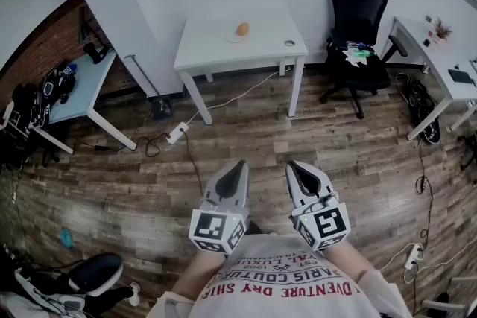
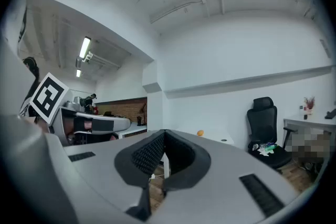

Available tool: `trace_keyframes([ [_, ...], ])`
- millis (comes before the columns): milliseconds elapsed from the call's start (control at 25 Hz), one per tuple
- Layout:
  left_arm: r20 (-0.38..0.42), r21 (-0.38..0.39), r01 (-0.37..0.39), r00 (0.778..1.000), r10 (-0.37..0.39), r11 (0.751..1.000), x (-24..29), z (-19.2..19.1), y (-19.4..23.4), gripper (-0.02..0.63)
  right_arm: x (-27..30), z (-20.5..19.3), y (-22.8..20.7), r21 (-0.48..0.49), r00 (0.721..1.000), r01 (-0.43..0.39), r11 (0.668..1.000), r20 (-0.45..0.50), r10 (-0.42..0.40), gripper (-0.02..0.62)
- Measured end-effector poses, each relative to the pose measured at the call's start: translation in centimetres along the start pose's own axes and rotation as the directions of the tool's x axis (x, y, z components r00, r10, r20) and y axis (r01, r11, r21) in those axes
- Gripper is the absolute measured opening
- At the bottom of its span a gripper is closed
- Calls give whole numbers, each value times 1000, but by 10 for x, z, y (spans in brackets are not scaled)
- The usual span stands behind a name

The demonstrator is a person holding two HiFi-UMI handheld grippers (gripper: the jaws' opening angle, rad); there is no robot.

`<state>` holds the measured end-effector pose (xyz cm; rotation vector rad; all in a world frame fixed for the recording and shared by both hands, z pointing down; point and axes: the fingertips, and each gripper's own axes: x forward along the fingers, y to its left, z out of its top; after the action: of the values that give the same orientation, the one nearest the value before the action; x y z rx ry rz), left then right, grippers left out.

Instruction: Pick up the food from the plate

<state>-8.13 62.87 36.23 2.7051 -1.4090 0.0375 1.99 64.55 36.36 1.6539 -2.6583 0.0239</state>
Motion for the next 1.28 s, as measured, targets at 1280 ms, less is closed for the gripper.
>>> trace_keyframes([
  [1280, -90, -86, 2, 996, -10, 996, 93, -25, 138, 6, 147, -37, -46, 119, 991, 83, 989, -115, -70, 13],
])
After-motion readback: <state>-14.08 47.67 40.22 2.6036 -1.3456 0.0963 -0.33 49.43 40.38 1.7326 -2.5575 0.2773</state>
